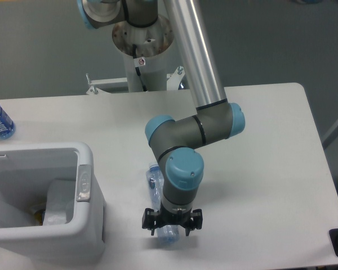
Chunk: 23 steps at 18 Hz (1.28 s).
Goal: Place the trash in the trash can
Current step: 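Close the gripper on the bottle's cap end and lift it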
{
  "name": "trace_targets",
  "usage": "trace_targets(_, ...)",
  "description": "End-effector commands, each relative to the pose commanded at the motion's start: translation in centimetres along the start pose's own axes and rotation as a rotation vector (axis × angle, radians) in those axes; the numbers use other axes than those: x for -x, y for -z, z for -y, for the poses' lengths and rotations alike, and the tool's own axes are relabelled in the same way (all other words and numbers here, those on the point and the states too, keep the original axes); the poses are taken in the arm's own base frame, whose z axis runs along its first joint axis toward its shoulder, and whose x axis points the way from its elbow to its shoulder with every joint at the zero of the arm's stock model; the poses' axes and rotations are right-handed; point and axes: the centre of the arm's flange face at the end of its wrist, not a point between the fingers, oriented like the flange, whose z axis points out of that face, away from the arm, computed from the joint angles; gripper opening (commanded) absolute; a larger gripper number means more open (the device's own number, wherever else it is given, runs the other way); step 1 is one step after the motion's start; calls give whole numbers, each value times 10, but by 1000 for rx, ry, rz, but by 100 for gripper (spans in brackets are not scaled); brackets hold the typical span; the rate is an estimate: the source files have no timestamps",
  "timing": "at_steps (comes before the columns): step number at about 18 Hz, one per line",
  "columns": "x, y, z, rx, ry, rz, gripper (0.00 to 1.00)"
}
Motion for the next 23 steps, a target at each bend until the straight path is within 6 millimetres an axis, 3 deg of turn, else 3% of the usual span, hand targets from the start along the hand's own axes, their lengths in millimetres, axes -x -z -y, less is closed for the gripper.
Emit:
trace_targets(5,-7,-12,-3,24,-11,14,100)
trace_targets(7,-7,-12,-2,25,-11,15,89)
trace_targets(9,-5,-14,-5,37,-10,32,72)
trace_targets(12,-7,-14,-6,40,-14,39,60)
trace_targets(19,-7,-8,-7,38,-17,44,56)
trace_targets(23,-8,13,0,2,-42,55,56)
